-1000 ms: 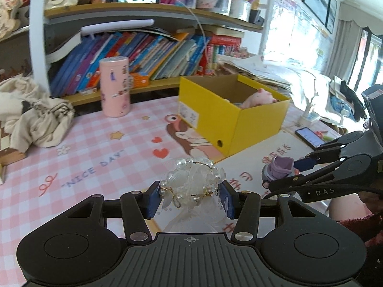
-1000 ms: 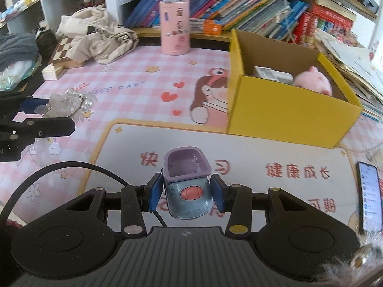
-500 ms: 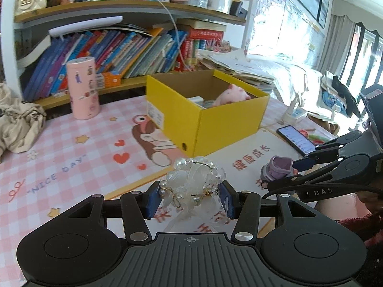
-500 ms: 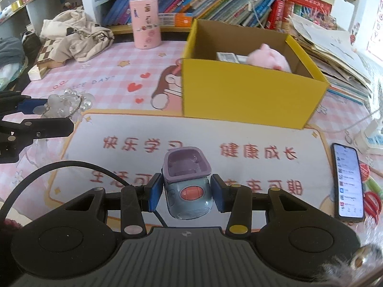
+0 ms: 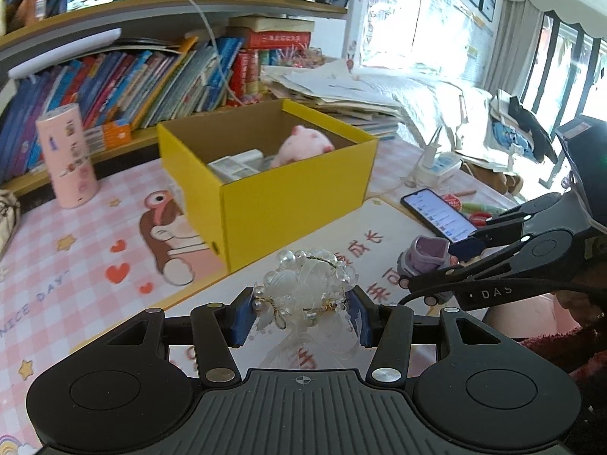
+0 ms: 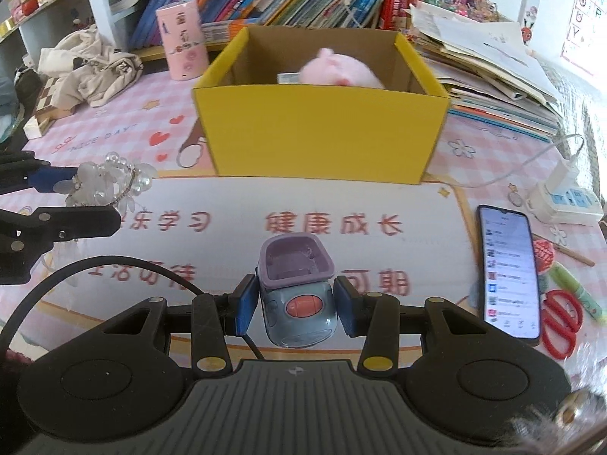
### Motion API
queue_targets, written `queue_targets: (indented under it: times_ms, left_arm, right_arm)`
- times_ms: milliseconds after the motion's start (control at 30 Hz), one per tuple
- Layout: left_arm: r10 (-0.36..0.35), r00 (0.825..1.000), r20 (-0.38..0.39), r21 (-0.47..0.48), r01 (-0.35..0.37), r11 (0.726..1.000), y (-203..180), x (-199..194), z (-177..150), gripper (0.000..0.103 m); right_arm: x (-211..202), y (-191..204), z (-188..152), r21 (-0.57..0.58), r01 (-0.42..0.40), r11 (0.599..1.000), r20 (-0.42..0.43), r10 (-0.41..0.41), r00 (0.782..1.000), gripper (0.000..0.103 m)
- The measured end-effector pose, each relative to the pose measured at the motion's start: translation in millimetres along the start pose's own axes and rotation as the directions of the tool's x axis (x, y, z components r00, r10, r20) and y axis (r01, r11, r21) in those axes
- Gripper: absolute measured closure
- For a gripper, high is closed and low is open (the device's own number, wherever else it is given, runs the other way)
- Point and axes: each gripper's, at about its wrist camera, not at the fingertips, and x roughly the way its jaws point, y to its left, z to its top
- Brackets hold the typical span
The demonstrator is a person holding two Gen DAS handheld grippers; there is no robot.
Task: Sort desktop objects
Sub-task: 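Carry the toy car and pearl clip toward the yellow box with both grippers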
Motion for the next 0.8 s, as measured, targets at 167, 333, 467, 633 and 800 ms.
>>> queue_targets:
  times_ms: [167, 333, 467, 633, 800]
  left_arm:
    - [0.008, 1.0, -0.005, 0.01, -0.008, 1.0, -19.0, 14.8, 10.2, 0.053]
    - [0.015, 1.0, -0.01, 0.016, -0.015, 1.0, -35.4, 28.3, 18.4, 0.053]
    - [0.022, 1.0, -0.016, 0.013, -0.022, 1.0, -44.1, 37.0, 23.6, 0.053]
    - [0.031, 0.999, -0.022, 0.015, -0.03, 0.999, -51.3, 46.0, 30.4, 0.053]
    - [0.045, 0.999, -0.024, 0.015, -0.045, 0.999, -53.8, 51.1, 36.0, 0.053]
  right_arm:
    - [2.1, -25.0, 0.7, -0.008, -0.011, 1.0, 0.001, 0.011, 1.0, 0.062]
    - [3.8, -44.2, 1.1, -0.025, -0.023, 0.999, 0.005, 0.023, 1.0, 0.062]
    - [5.9, -57.8, 1.0, -0.031, -0.03, 0.999, 0.004, 0.03, 1.0, 0.062]
    - [8.9, -70.6, 1.9, -0.031, -0.04, 0.999, 0.001, 0.04, 0.999, 0.062]
    - [13.8, -79.0, 6.5, -0.034, -0.053, 0.998, 0.002, 0.053, 0.999, 0.062]
